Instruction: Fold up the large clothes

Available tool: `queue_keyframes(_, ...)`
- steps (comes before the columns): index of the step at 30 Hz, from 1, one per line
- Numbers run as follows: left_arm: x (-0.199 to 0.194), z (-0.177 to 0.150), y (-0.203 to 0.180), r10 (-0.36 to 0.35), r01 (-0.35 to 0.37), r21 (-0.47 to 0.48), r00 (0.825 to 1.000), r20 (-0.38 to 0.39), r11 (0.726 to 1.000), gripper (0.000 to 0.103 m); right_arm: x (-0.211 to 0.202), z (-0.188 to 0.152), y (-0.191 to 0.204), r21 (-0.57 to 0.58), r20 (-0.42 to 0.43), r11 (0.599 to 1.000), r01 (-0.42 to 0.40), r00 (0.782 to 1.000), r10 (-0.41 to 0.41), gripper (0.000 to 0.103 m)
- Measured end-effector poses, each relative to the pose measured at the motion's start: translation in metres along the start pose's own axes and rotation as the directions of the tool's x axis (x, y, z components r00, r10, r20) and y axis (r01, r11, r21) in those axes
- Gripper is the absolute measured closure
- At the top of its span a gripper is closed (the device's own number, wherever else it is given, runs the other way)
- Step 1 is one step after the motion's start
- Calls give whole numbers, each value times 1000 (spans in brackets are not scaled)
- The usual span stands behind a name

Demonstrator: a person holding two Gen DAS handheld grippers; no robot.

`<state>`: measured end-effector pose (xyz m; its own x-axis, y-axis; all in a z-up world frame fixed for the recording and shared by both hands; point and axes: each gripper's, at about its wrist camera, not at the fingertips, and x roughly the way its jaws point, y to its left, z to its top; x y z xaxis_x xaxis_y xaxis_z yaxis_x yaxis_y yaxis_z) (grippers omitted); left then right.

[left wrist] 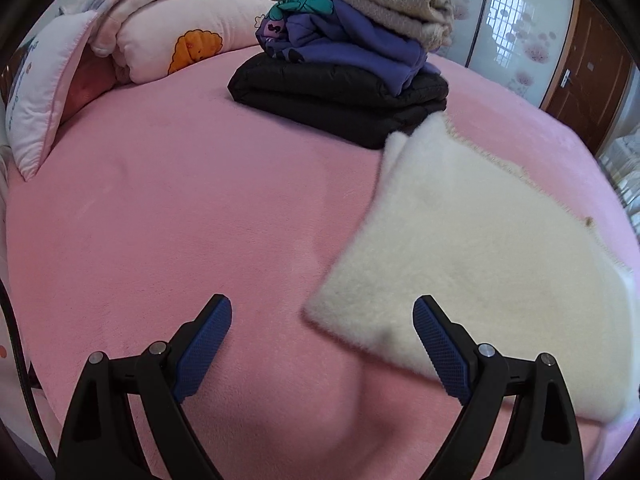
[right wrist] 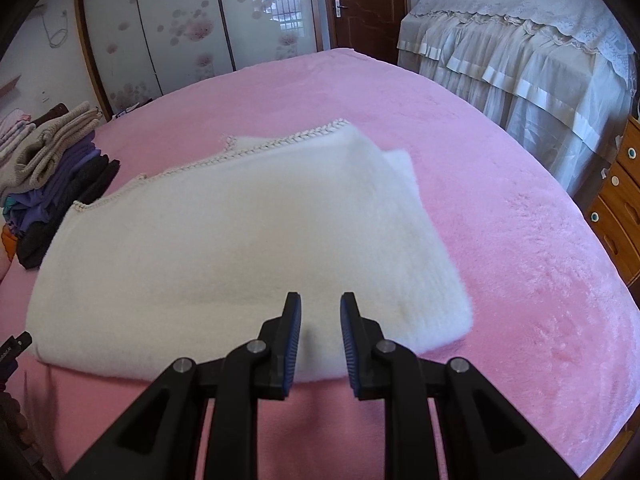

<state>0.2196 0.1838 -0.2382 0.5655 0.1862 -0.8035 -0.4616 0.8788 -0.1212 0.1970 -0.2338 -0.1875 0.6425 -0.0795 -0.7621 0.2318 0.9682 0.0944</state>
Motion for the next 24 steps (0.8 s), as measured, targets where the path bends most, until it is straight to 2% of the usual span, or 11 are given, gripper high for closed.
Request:
queue_keyframes(4,-26,13,-3,-65,65,-19,998,7,998,11,-26,13,17,-22,58,998,-65,996,66,84)
queue_keyframes(8,-52,23,-17,-105,105,8,994,41,994,11,-53,24,37,-58,115,991,-123,985,129,83)
queue_keyframes(13,-66,29,-35,-154,154,15,988,26,988,9,-79,33,62,-103,163,979,-176,968,191,82)
queue_keyframes(15,-70,27,-38,-189,189,6,981,30,982,4,-84,37,70,-115,174,974,-196,961,214,82)
queue_keyframes(17,-64,21,-41,-214,214,-3,977,11,977,0,-87,39,80,-134,182,968,-213,955,236,82)
queue_keyframes(19,-46,11,-42,-228,227,-20,972,-64,974,1,-88,40,89,-155,190,962,-223,949,250,82)
queue_keyframes(21,-27,-3,-40,-258,254,-51,958,-123,966,1,-85,39,98,-173,191,960,-221,948,253,82)
queue_keyframes(24,-10,-26,-36,-325,316,-87,937,-128,945,1,-77,38,107,-187,178,955,-230,948,263,82)
